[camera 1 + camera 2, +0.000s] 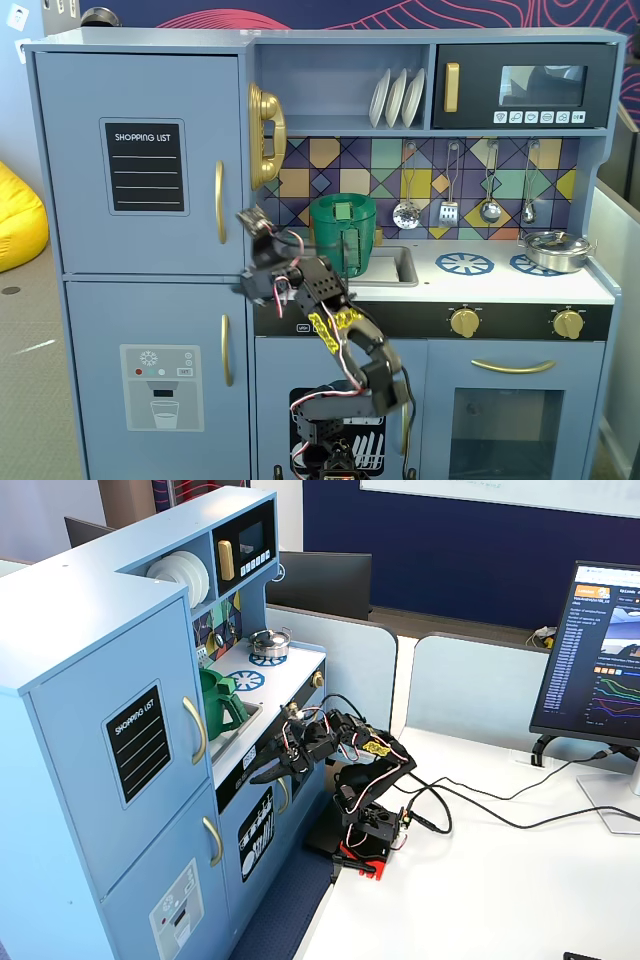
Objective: Close the left cabinet door
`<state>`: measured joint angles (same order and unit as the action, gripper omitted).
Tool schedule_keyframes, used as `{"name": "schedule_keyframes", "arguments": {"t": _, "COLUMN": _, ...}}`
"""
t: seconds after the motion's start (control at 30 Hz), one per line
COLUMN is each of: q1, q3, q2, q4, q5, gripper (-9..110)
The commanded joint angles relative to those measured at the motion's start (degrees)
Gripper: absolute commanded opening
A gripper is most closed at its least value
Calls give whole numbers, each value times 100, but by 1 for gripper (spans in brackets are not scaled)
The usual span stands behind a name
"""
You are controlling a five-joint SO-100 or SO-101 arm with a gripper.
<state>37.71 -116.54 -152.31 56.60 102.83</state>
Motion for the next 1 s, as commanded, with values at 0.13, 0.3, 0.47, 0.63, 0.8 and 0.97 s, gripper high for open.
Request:
{"name": "schedule_keyframes", "arguments": {"t": 0.13, "q1": -2443, "q3": -1863, "q2": -1266, "q4": 1283, "q5": -281, "gripper": 0}}
{"name": "schedule_keyframes", "arguments": {"t": 0.3, "q1": -3401, "q3": -3146, "q2": -1608, "q4": 1521, "q5": -281, "gripper": 0}}
{"name": "schedule_keyframes", "arguments": {"t": 0.47, "q1": -3683, "q3": -4245, "q2": -1547, "q4": 853, "q5": -879, "gripper": 0}}
{"name": "schedule_keyframes", "arguments": {"t": 0.63, "q1": -3630, "q3": -5071, "q2": -1731, "q4": -114, "q5": -1002, "gripper": 0}}
{"name": "schedule_keyframes", "arguments": {"t": 0.8, "q1": -3630, "q3": -5511, "q2": -1986, "q4": -9, "q5": -1099, "gripper": 0}}
{"name": "schedule_keyframes", "arguments": {"t": 0.97, "q1": -3498, "q3": -5511, "q2": -2549, "q4": 765, "q5": -1521, "gripper": 0}}
